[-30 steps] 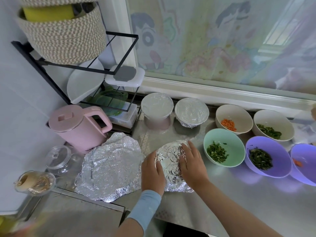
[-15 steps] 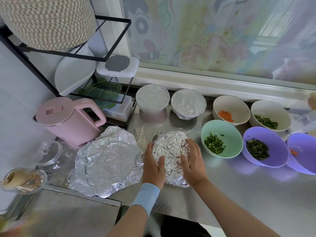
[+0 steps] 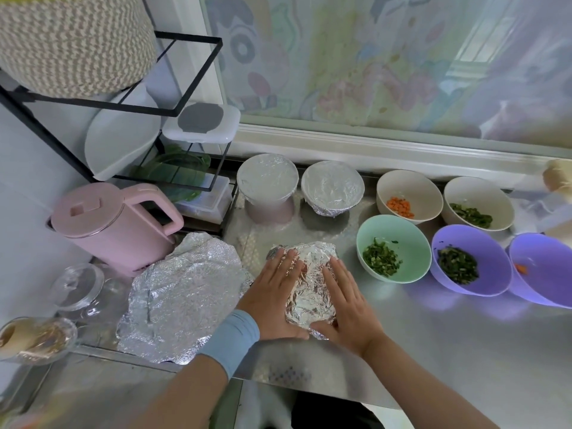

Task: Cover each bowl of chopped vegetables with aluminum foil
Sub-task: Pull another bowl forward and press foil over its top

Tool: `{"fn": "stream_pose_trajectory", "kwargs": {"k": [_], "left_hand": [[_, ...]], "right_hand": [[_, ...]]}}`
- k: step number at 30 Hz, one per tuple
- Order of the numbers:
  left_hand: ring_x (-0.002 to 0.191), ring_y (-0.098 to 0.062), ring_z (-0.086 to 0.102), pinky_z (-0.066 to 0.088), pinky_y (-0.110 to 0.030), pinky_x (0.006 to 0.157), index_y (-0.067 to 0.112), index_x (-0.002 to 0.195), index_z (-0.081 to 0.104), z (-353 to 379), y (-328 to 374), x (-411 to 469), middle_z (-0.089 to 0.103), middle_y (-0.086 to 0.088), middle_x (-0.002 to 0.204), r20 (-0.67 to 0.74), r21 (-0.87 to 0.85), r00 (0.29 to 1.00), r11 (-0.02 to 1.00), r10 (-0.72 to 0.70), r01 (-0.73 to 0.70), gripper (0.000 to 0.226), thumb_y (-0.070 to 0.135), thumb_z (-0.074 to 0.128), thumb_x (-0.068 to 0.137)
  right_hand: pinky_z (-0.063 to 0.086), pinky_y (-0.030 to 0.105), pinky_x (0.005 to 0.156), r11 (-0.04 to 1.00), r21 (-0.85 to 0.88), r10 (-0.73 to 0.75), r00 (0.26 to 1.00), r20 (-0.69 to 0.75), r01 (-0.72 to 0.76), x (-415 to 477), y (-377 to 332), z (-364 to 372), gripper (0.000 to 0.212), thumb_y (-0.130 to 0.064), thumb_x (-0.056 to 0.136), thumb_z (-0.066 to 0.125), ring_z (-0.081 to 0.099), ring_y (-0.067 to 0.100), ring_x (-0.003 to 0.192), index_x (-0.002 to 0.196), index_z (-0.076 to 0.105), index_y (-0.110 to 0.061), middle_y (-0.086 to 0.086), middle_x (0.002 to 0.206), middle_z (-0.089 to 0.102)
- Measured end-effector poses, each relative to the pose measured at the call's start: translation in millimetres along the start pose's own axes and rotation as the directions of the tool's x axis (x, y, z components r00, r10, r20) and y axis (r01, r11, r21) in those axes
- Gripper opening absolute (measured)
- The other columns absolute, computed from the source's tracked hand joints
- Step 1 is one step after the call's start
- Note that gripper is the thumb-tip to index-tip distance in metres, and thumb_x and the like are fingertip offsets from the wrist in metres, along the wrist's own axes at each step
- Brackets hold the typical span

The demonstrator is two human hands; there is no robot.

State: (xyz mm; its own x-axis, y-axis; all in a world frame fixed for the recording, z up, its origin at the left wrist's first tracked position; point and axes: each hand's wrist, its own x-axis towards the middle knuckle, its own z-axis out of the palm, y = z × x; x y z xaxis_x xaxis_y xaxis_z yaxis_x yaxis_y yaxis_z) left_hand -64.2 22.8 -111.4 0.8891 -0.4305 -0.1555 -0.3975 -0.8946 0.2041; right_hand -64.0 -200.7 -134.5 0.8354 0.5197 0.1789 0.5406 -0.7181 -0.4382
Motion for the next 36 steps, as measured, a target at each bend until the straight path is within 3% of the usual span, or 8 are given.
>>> {"fn": "stream_pose_trajectory", "kwargs": {"k": [6, 9, 14, 20, 27, 31, 34, 36], "left_hand": [[0.145, -0.029, -0.028, -0.001, -0.049, 0.122, 0.013, 0.155, -0.012, 7, 3, 0, -0.025, -0.008, 0.16, 0.001, 0.023, 0.999, 0.999, -0.046, 0.045, 0.136, 0.09, 0.051, 0.062], [0.143, -0.025, -0.033, -0.011, -0.043, 0.12, 0.021, 0.153, -0.019, 0, 8, -3, -0.032, -0.003, 0.158, 0.024, -0.021, 0.999, 0.999, -0.048, 0.048, 0.13, 0.087, 0.05, 0.064], [0.151, -0.016, 0.005, 0.014, -0.04, 0.122, 0.021, 0.153, 0.028, -18, 0, 16, 0.014, 0.002, 0.163, -0.269, -0.176, 0.961, 0.984, -0.065, 0.017, 0.062, 0.048, 0.032, 0.098], [0.145, -0.016, 0.026, 0.017, -0.032, 0.119, 0.021, 0.151, 0.032, -2, 3, 53, 0.031, 0.004, 0.157, -0.171, -0.207, 0.965, 0.964, -0.201, 0.164, 0.055, 0.036, 0.019, 0.1], [0.128, -0.015, 0.042, 0.033, -0.029, 0.109, 0.02, 0.146, 0.04, 2, 5, 58, 0.048, 0.004, 0.142, -0.27, -0.292, 0.925, 0.938, -0.268, 0.187, 0.046, 0.03, 0.037, 0.101], [0.127, -0.008, 0.045, 0.03, -0.018, 0.111, 0.018, 0.138, 0.051, 4, -3, 41, 0.052, 0.004, 0.137, -0.282, -0.686, 0.813, 0.7, -0.509, 0.2, 0.037, 0.016, 0.042, 0.102], [0.119, -0.009, 0.056, 0.044, -0.026, 0.104, 0.032, 0.13, 0.055, 10, 2, 20, 0.057, 0.015, 0.132, -0.085, -0.875, 0.756, 0.411, -0.649, 0.255, 0.035, 0.02, 0.035, 0.105], [0.119, -0.001, 0.055, 0.041, -0.011, 0.097, 0.038, 0.126, 0.057, 10, 5, 17, 0.06, 0.019, 0.128, 0.019, -0.938, 0.742, 0.245, -0.67, 0.246, 0.037, 0.023, 0.03, 0.106]], "right_hand": [[0.017, 0.052, 0.12, 0.995, -0.057, -0.074, 0.991, 0.11, 0.081, 5, 10, -6, 0.112, -0.078, 0.077, 0.054, 0.004, 0.035, 0.15, 0.154, 0.018, -0.005, 0.016, 0.162, 0.004], [0.023, 0.054, 0.117, 0.985, -0.116, -0.114, 0.984, 0.14, 0.13, 6, 14, -10, 0.11, -0.077, 0.078, 0.056, 0.005, 0.034, 0.15, 0.154, 0.019, -0.006, 0.016, 0.162, 0.005], [0.001, 0.049, 0.121, 0.979, -0.131, -0.128, 0.968, 0.216, 0.159, 10, 6, -30, 0.113, -0.083, 0.077, 0.048, -0.002, 0.031, 0.15, 0.156, 0.01, -0.011, 0.012, 0.163, 0.0], [0.025, 0.033, 0.118, 0.918, 0.161, 0.354, 0.932, 0.077, -0.362, 62, -2, -25, 0.057, -0.029, 0.101, 0.041, 0.029, 0.018, 0.144, 0.154, 0.022, -0.023, 0.001, 0.157, 0.031], [0.045, 0.029, 0.091, 0.81, 0.229, 0.531, 0.841, 0.104, -0.54, 79, 0, -2, 0.035, -0.028, 0.101, 0.039, 0.057, 0.016, 0.113, 0.135, 0.05, -0.031, -0.009, 0.133, 0.057], [0.046, 0.029, 0.086, 0.799, 0.243, 0.541, 0.834, 0.11, -0.55, 78, 1, -2, 0.032, -0.031, 0.1, 0.039, 0.059, 0.014, 0.106, 0.129, 0.051, -0.036, -0.014, 0.124, 0.06], [0.047, 0.028, 0.078, 0.777, 0.272, 0.556, 0.821, 0.127, -0.568, 77, -1, -4, 0.029, -0.032, 0.1, 0.04, 0.063, 0.013, 0.094, 0.125, 0.053, -0.038, -0.014, 0.108, 0.066], [0.047, 0.028, 0.074, 0.764, 0.286, 0.563, 0.814, 0.143, -0.578, 79, -2, -5, 0.028, -0.032, 0.099, 0.041, 0.063, 0.012, 0.086, 0.123, 0.054, -0.039, -0.013, 0.097, 0.067]]}}
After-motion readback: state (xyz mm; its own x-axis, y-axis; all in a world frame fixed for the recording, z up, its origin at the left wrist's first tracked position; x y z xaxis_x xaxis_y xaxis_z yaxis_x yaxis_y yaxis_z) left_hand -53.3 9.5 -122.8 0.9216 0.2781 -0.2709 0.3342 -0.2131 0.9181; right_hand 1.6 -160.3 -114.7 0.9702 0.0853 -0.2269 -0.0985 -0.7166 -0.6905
